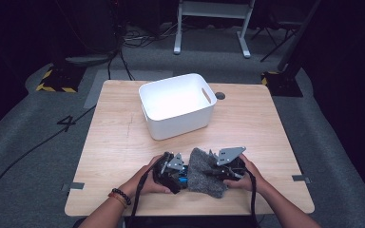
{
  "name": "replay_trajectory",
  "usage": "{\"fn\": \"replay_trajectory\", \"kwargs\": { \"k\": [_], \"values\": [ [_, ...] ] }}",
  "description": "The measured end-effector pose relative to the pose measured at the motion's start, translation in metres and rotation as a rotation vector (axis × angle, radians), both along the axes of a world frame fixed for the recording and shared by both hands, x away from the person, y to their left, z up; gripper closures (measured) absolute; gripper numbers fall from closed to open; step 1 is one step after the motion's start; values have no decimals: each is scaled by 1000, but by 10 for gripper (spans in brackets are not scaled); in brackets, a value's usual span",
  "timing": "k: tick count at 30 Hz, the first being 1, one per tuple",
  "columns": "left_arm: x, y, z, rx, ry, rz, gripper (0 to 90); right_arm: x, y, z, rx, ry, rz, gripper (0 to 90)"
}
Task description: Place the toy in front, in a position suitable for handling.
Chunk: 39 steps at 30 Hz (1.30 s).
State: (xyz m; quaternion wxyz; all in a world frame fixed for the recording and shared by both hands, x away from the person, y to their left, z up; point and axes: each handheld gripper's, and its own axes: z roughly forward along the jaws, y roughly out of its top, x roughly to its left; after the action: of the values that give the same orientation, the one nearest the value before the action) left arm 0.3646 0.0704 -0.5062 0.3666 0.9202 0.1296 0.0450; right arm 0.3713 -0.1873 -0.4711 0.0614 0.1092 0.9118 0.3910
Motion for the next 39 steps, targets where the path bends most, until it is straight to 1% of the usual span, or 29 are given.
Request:
{"fn": "replay_trajectory", "kwargs": {
  "k": [1, 3, 5, 8, 10, 12, 14, 16, 17, 19, 21, 22, 23, 26, 28, 30, 32, 33, 34, 35, 37, 39],
  "values": [
    [0, 1, 0, 1, -2, -4, 137, 1, -3, -1, 2, 19, -7, 773],
    [0, 4, 0, 4, -4, -3, 140, 1, -7, -1, -16, 8, -10, 773],
    [0, 5, 0, 5, -4, -3, 142, 1, -12, -2, -20, 15, -18, 773],
    [1, 5, 1, 10, -3, -11, 144, 2, -17, -3, -10, 31, -29, 774],
    [1, 5, 1, 12, -2, -16, 146, 1, -21, -2, -32, 21, -36, 774],
    [2, 5, 1, 6, -2, -14, 150, 1, -29, -4, -47, 25, -46, 774],
    [3, 6, 1, 11, -2, -14, 150, 2, -38, -6, -57, 46, -48, 774],
    [3, 6, 1, 8, -1, -12, 149, 1, -48, -12, -103, 63, -44, 774],
    [3, 7, 1, 8, -1, -10, 149, 0, -51, -15, -105, 70, -44, 774],
    [4, 7, 1, 7, -1, -8, 149, -1, -55, -18, -80, 91, -49, 774],
    [6, 7, 1, 6, -4, -8, 149, -3, -54, -17, -88, 83, -37, 774],
    [6, 7, 1, 5, -2, -5, 149, -4, -51, -17, -87, 86, -12, 774],
    [7, 8, 1, 6, -3, -2, 149, -6, -50, -17, -81, 98, 5, 775],
    [8, 9, 1, 3, -4, -16, 158, -12, -45, -17, -73, 105, 49, 773],
    [9, 9, 1, 3, -1, -20, 163, -15, -43, -16, -59, 108, 74, 772],
    [9, 9, 1, -5, -2, -32, 174, -17, -39, -12, -28, 99, 89, 772],
    [9, 9, 1, -4, -3, -38, 193, -17, -33, -9, 12, 94, 88, 772],
    [9, 9, 1, -4, -3, -37, 196, -19, -29, -7, 28, 91, 91, 772],
    [9, 9, 1, -4, -3, -38, 197, -20, -23, -6, 38, 80, 105, 772],
    [9, 9, 1, -5, -3, -38, 198, -22, -14, -5, 39, 72, 123, 770],
    [9, 10, 1, -5, -3, -40, 202, -25, -1, -5, 30, 67, 155, 768],
    [10, 10, 1, -12, -6, -50, 223, -28, 12, -9, 4, 60, 177, 766]
  ]
}}
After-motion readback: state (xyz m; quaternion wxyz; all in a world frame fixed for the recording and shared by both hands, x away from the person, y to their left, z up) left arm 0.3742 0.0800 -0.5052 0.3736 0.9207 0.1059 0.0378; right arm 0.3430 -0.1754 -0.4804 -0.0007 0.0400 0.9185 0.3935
